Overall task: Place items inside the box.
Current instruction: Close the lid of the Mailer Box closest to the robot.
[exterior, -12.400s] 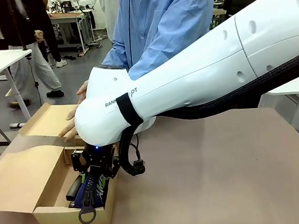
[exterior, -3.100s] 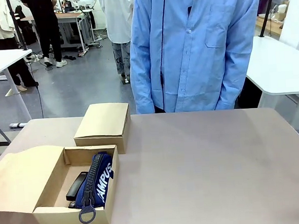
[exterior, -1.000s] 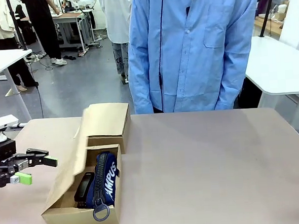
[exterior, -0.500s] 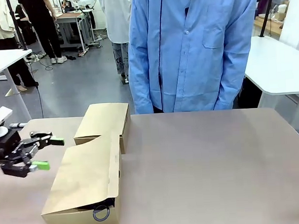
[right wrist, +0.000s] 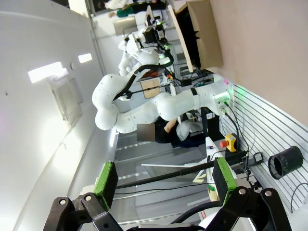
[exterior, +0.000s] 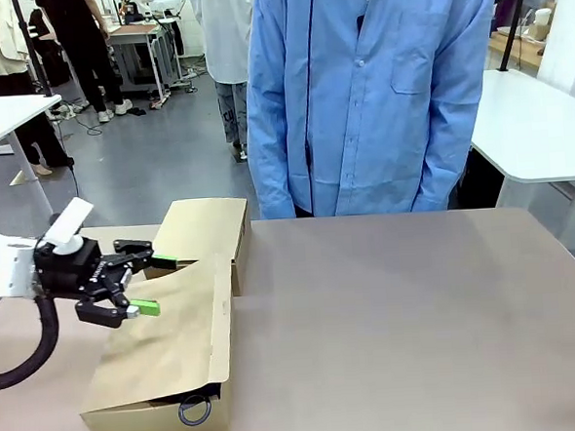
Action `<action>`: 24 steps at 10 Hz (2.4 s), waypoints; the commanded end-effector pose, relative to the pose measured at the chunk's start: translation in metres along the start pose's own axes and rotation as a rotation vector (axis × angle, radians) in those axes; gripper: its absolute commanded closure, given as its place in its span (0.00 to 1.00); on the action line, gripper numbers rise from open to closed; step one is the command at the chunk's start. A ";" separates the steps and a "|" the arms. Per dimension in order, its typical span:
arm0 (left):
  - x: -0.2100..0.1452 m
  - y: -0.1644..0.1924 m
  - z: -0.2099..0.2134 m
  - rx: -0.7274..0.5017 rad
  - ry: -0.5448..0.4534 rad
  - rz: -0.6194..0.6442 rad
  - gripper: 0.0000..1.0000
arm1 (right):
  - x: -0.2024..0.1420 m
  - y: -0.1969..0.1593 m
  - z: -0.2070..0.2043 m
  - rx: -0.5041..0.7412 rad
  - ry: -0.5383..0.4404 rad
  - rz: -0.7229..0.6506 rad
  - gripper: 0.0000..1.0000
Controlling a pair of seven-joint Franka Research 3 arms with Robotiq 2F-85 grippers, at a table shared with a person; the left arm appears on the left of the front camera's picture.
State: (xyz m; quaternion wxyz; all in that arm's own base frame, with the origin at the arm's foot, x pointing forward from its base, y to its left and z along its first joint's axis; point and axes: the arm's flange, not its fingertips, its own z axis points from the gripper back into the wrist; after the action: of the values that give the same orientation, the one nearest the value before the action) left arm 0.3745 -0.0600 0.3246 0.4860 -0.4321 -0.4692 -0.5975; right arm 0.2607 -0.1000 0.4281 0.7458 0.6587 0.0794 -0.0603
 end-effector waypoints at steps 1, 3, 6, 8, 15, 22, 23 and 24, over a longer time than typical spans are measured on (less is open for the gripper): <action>-0.050 -0.072 -0.030 0.001 0.044 -0.026 0.00 | -0.001 0.002 0.003 0.002 0.005 0.016 0.00; -0.062 -0.075 -0.032 -0.049 0.115 -0.008 0.00 | -0.001 0.002 0.003 0.002 0.005 0.016 0.00; -0.075 -0.078 -0.034 -0.073 0.231 -0.031 0.00 | -0.001 0.002 0.003 0.002 0.005 0.016 0.00; -0.071 -0.078 -0.029 -0.065 0.198 -0.038 0.00 | -0.001 0.002 0.003 0.002 0.005 0.016 0.00; 0.001 -0.075 0.097 0.147 -0.310 0.754 0.00 | -0.001 0.002 0.003 0.002 0.005 0.016 0.00; -0.017 -0.070 0.156 0.002 -0.503 1.207 0.00 | -0.001 0.002 0.003 0.002 0.005 0.016 0.00; -0.017 -0.070 0.156 0.002 -0.503 1.207 0.00 | -0.001 0.002 0.003 0.002 0.005 0.016 0.00; -0.017 -0.070 0.156 0.002 -0.503 1.207 0.00 | -0.001 0.002 0.003 0.002 0.005 0.016 0.00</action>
State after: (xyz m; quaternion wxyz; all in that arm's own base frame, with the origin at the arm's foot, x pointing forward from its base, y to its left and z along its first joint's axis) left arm 0.3239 0.1051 0.3260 0.6183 -0.7453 -0.2378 -0.0760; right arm 0.2606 -0.1002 0.4282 0.7459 0.6586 0.0793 -0.0607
